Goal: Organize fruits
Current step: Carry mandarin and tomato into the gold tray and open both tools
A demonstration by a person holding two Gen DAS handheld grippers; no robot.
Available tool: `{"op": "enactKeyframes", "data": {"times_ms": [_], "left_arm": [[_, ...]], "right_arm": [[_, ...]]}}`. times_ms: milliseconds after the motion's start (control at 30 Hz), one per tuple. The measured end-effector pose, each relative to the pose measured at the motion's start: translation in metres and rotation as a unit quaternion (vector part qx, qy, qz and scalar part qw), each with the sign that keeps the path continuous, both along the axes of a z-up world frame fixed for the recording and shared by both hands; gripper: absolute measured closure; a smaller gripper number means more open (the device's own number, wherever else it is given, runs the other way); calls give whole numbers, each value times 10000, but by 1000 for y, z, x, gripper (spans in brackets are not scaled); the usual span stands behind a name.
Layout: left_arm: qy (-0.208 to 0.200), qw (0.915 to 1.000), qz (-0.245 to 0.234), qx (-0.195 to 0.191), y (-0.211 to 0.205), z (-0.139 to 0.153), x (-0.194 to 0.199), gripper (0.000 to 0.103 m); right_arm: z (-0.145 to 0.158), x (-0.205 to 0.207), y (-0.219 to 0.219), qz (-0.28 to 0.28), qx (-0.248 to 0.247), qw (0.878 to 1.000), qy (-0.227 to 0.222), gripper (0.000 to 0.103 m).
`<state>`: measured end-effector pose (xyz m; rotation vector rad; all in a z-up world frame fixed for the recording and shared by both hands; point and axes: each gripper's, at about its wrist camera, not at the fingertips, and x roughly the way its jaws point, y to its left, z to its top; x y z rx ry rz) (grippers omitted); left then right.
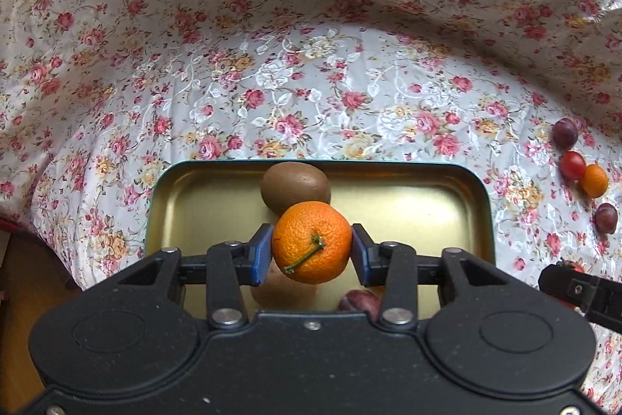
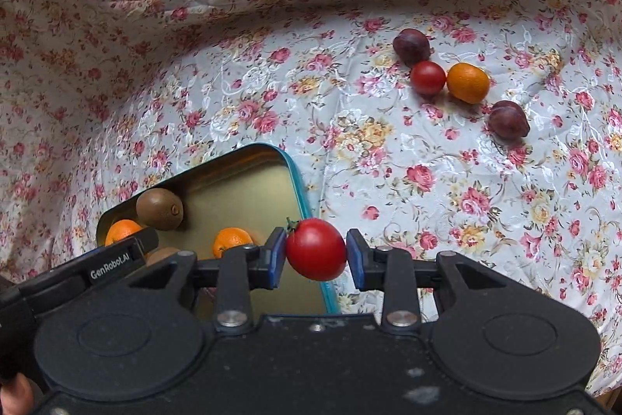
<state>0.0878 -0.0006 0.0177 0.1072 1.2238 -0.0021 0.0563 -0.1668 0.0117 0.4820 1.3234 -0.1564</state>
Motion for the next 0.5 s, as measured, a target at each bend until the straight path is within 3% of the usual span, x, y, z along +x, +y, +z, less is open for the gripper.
{"op": "enactKeyframes", "data": {"times_ms": [267,500], "left_arm": [[148,9998,3,115,18,-9,8,53],[480,9988,14,-69,26,-17,6,52]], "right_arm": [[-16,4,32,550,-49,9981,268,69],[-21,4,47,789,-117,9961,383,68]]}}
